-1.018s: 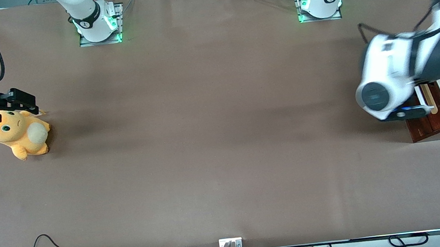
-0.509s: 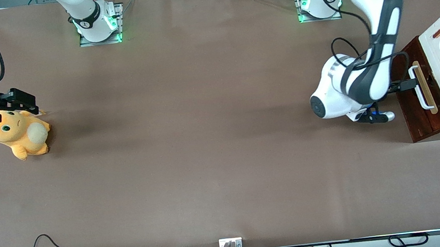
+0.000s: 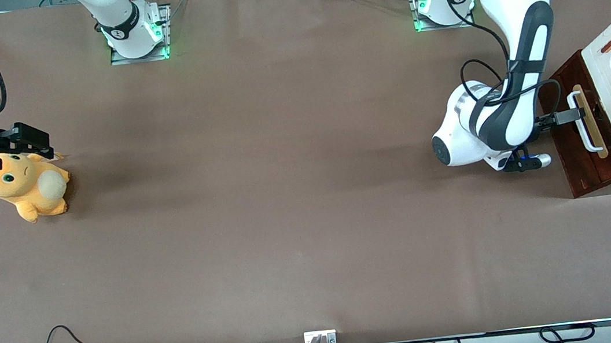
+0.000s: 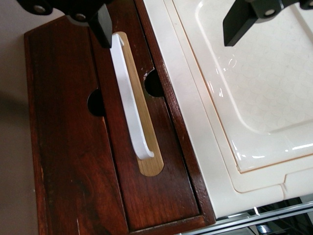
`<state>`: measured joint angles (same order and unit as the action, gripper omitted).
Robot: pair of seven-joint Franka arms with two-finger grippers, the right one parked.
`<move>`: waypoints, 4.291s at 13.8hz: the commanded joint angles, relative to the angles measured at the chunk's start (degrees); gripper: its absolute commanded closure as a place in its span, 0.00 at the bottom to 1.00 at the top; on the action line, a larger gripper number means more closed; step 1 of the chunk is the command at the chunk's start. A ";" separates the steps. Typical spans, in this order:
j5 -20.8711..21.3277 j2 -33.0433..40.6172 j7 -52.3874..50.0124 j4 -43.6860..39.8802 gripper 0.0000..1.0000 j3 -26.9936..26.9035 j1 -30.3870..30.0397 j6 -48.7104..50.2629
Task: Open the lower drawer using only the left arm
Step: 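Move the open left gripper down to the white drawer handle, then align the left gripper fingers around the white bar handle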
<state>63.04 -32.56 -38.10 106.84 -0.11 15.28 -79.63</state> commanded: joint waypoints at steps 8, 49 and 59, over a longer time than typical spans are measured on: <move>3.22 -4.09 -2.41 -0.23 0.00 -0.33 -0.95 0.00; 5.09 -7.70 -7.86 1.53 0.25 0.28 -7.37 0.09; 4.28 -7.70 -9.71 1.53 0.50 0.28 -7.46 1.67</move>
<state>68.30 -40.35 -47.04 108.24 0.02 7.74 -78.84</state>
